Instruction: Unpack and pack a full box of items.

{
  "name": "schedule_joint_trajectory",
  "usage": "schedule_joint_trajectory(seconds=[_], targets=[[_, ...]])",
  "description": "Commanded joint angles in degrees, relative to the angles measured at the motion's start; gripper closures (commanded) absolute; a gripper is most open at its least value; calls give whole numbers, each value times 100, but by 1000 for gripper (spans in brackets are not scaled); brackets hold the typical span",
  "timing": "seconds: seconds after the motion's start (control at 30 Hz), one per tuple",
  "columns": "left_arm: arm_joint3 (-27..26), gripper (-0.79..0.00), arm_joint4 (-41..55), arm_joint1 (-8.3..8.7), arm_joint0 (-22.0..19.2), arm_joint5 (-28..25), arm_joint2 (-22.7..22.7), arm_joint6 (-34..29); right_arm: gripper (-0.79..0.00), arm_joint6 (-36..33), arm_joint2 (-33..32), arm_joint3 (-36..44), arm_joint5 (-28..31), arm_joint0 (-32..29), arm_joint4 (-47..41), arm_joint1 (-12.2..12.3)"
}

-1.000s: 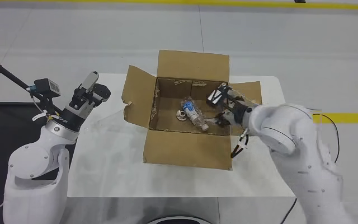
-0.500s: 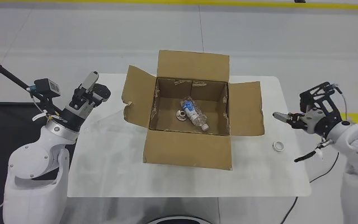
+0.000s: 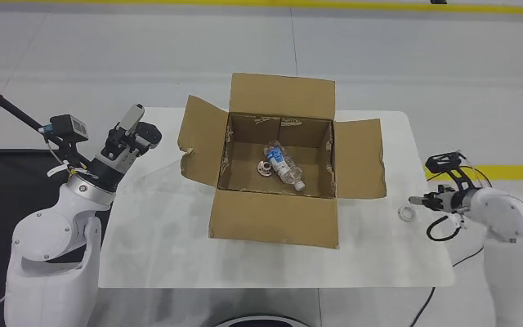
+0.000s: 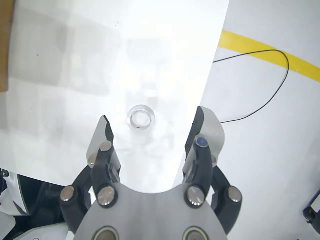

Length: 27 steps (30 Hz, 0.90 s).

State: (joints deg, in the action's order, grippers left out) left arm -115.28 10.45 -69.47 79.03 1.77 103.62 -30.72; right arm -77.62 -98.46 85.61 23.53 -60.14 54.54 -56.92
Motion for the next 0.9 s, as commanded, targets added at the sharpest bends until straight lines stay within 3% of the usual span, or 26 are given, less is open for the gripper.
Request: schedule_joint_trajectory(seconds=[0.0,0.23,0.87], targets=[[0,-785,0,0,0,0,0,0,-388,-2,70,-329,61,133,-4,14],[0,-785,0,0,0,0,0,0,-372,-69,508,-1046,245,537,111,43],[0,-785,0,0,0,0,0,0,-280,47,1105,-1541,354,747,31,152]])
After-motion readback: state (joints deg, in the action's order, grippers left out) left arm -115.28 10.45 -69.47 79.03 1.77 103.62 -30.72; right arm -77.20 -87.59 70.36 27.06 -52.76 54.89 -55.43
